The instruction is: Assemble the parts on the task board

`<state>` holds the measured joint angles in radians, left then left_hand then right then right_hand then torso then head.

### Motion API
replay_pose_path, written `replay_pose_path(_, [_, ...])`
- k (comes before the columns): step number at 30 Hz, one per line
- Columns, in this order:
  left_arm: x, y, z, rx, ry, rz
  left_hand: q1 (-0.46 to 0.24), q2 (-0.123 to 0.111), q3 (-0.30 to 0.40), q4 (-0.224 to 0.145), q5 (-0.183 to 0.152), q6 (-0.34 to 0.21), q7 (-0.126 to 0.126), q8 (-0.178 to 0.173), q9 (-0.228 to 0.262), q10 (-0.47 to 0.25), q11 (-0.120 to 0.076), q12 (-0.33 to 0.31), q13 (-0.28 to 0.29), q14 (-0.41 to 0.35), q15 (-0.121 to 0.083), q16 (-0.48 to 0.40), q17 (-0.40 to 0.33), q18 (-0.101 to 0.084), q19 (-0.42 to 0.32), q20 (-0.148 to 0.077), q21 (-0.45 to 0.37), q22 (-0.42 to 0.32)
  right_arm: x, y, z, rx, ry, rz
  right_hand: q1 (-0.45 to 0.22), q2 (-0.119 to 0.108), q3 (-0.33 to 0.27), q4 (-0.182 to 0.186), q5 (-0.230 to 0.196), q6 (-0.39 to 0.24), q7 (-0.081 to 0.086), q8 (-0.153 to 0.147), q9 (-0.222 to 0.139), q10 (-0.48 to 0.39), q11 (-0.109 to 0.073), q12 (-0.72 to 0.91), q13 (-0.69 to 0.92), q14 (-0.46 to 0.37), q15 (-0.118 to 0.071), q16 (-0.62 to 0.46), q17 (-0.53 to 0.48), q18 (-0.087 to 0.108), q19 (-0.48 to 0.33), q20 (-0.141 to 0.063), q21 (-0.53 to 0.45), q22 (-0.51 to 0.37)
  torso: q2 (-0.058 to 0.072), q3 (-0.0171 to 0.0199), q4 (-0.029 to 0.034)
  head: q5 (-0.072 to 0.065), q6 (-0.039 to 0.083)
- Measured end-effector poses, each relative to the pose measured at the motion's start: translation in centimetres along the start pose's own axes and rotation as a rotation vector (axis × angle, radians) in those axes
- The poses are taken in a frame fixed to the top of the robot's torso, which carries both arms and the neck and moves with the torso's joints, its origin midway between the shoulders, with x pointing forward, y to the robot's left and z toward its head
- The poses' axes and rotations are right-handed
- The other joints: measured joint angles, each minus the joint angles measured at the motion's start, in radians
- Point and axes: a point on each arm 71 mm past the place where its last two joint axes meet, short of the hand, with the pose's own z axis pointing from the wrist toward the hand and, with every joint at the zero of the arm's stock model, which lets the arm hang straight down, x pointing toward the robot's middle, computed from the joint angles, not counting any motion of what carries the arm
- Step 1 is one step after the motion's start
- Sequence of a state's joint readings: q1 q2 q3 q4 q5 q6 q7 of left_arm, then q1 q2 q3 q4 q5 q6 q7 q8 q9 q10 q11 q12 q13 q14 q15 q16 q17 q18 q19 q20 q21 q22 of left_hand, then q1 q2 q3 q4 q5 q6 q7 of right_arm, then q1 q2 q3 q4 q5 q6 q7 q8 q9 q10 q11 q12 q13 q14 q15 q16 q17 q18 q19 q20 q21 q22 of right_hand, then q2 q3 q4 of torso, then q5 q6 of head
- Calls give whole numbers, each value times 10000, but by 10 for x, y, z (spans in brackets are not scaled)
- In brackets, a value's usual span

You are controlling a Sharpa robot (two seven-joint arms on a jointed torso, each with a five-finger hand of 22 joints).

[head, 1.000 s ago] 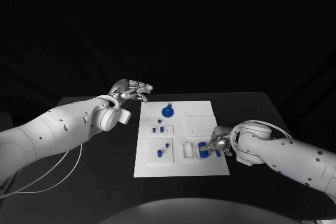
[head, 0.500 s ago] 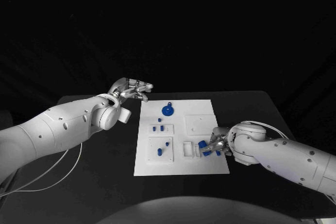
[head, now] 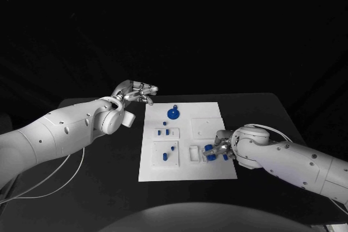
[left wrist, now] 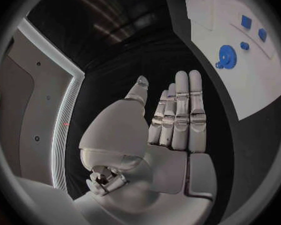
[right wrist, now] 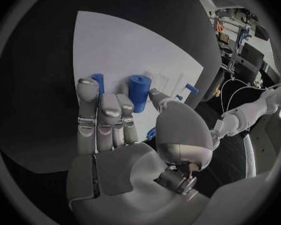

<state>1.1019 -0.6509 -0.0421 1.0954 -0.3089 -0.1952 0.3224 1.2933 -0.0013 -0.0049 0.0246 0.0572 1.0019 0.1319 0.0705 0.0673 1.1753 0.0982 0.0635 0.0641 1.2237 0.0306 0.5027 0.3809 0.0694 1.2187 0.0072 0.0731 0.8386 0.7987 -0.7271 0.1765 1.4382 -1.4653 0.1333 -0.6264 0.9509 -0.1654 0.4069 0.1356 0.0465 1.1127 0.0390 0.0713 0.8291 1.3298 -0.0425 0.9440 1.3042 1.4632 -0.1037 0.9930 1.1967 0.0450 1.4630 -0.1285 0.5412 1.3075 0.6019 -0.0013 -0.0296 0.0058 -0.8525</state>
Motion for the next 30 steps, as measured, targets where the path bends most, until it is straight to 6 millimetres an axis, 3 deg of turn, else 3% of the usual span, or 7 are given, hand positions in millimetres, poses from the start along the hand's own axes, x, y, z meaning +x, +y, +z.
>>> replay_pose_path(6, [0,0,0,-1,39,-19,0,0,0,0,0,0,0,0,0,-35,-35,0,0,0,0,0,-12,0,0,0,0,-18,1,1,1,-28,-43,39,126,108,519,-868,21,8,-14,1,37,33,34,-1,0,1,3,0,13,0,5,5,13,-1,-6,-1,3,6,21])
replay_pose_path(9, [0,0,0,-2,54,-25,0,0,0,0,0,0,0,0,0,-35,-35,0,0,0,0,0,-12,0,0,0,0,-33,1,1,2,-36,-56,136,-24,363,198,-1190,787,4,-21,1,220,33,36,-1,0,0,7,0,13,0,37,37,31,-1,-6,-4,2,6,26])
replay_pose_path(13, [0,0,0,-4,64,-30,0,0,0,0,0,0,0,0,0,-71,2,0,0,0,0,0,-12,0,0,0,0,-42,2,-1,2,-50,-106,357,-261,807,-233,-1624,1224,77,-95,1,232,11,14,70,0,0,7,0,-3,-1,37,37,220,-1,-5,-3,1,19,27])
replay_pose_path(21, [0,0,0,-21,63,-33,0,0,0,0,0,0,0,0,0,-71,2,0,0,0,0,0,-12,0,0,0,0,-58,3,-6,0,-57,-146,971,-321,867,-495,-1886,2057,146,-163,-117,232,-20,-25,78,-75,-3,11,0,-41,0,37,37,279,-1,-1,-2,0,40,26])
replay_pose_path(23, [0,0,0,-23,66,-34,0,0,0,0,0,0,0,0,0,-71,2,0,0,0,0,0,-12,0,0,0,0,-62,3,-7,-1,-67,-133,1192,-320,868,-582,-1972,2184,146,-164,-169,-107,-4,-48,79,-95,-4,12,0,-57,0,37,37,279,-2,0,-2,0,45,33])
replay_pose_path(25, [0,0,0,-26,68,-36,0,0,0,0,0,0,0,0,0,-71,2,0,0,0,0,0,-12,0,0,0,0,-63,1,-7,-3,-105,-128,1412,-200,987,-630,-2021,2191,167,-185,-134,-1111,-4,-77,80,-104,-6,13,0,-73,0,37,37,279,-2,3,-1,1,47,44])
replay_pose_path(30, [-1,1,0,-37,61,-34,-40,41,0,0,0,0,0,0,0,-71,1,0,0,0,0,0,-12,0,36,36,0,-72,-8,-5,-7,-237,-193,1847,-185,1106,-659,-2050,2191,241,-200,-134,-1255,-57,-129,80,-129,-17,22,0,-87,0,37,37,278,7,8,-1,1,49,55])
